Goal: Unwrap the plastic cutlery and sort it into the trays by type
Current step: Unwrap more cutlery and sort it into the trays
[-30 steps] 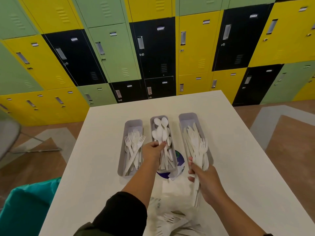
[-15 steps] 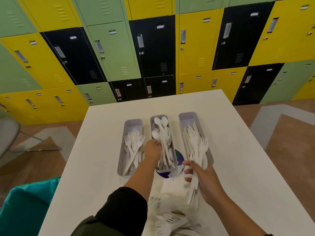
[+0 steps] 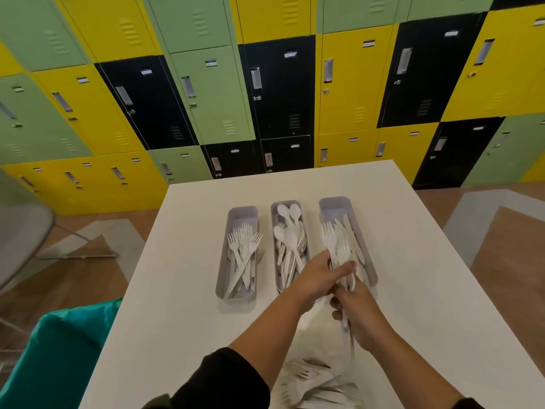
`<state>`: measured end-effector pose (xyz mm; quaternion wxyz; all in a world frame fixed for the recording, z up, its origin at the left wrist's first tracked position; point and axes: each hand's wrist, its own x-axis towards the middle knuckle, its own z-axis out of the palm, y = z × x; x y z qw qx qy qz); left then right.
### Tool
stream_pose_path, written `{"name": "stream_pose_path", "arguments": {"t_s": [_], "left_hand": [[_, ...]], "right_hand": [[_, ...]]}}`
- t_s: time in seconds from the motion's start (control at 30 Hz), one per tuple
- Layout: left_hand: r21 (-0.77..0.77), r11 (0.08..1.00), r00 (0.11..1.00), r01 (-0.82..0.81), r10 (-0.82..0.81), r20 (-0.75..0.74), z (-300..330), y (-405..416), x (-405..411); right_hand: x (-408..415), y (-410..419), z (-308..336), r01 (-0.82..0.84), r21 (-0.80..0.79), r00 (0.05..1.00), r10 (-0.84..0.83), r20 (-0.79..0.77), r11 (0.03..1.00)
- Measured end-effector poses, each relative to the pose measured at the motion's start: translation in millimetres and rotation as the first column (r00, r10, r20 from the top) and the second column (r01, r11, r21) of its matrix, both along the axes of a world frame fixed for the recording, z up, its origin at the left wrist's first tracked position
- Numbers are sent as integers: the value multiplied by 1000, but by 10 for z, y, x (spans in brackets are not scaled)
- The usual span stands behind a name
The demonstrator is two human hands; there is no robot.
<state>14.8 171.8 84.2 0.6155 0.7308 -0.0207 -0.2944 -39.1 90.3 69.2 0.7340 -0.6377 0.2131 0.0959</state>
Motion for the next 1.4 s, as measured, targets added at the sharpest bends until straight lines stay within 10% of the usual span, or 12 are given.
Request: {"name": "stream_pose_path", "arguments": {"t_s": [0.47, 0.83, 1.13, 1.4], "left_hand": [[-330, 723, 763, -606, 646, 15, 348, 467, 197], [83, 987, 989, -138, 133, 71, 87, 716, -51], [31, 972, 972, -234, 235, -20, 38, 918, 46], [-17, 874, 863, -485, 476, -169, -113, 1271, 272]], "right_hand": [[-90, 242, 61, -11, 166, 998, 20, -52, 986], [-24, 357, 130, 18, 181, 999, -25, 34, 983], [113, 557, 61, -39, 393, 990, 88, -107, 919], [476, 888, -79, -125, 145, 990, 132, -45, 982]]}}
